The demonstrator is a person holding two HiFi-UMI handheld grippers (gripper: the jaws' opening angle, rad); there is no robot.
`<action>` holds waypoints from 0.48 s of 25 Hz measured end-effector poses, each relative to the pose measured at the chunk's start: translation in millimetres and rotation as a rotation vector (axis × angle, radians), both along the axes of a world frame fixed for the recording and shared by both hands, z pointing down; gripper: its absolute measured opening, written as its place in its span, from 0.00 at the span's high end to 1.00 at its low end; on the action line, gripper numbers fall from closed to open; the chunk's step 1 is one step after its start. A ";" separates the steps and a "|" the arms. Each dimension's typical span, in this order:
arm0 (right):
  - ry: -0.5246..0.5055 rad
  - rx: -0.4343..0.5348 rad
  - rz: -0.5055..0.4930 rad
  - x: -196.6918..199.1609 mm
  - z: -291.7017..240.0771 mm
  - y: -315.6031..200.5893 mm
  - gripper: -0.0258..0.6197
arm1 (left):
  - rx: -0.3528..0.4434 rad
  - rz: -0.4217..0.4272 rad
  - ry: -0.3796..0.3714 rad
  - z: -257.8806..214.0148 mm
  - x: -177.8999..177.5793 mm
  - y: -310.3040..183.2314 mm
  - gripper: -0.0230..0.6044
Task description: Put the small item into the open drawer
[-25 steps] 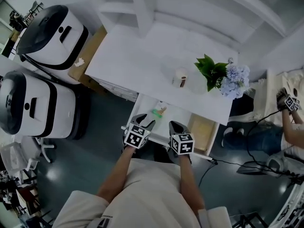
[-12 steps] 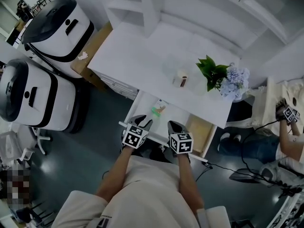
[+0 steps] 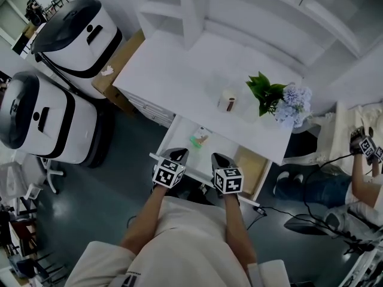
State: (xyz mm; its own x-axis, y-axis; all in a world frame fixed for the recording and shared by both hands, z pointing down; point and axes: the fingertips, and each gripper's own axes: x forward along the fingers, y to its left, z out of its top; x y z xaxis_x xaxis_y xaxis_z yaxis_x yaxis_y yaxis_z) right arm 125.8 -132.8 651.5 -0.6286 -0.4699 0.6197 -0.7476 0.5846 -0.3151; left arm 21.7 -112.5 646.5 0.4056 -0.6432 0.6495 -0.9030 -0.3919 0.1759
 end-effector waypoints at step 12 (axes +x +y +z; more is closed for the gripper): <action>0.034 -0.010 -0.034 15.6 3.6 1.8 0.92 | -0.035 -0.002 -0.002 -0.9 10.3 1.4 0.94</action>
State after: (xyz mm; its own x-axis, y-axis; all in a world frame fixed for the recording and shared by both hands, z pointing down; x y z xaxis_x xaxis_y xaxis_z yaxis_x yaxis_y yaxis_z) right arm 141.4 -131.0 655.1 -0.6222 -0.4422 0.6460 -0.7380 0.6065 -0.2957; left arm 32.0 -111.2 645.6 0.4033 -0.6208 0.6723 -0.9040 -0.3840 0.1878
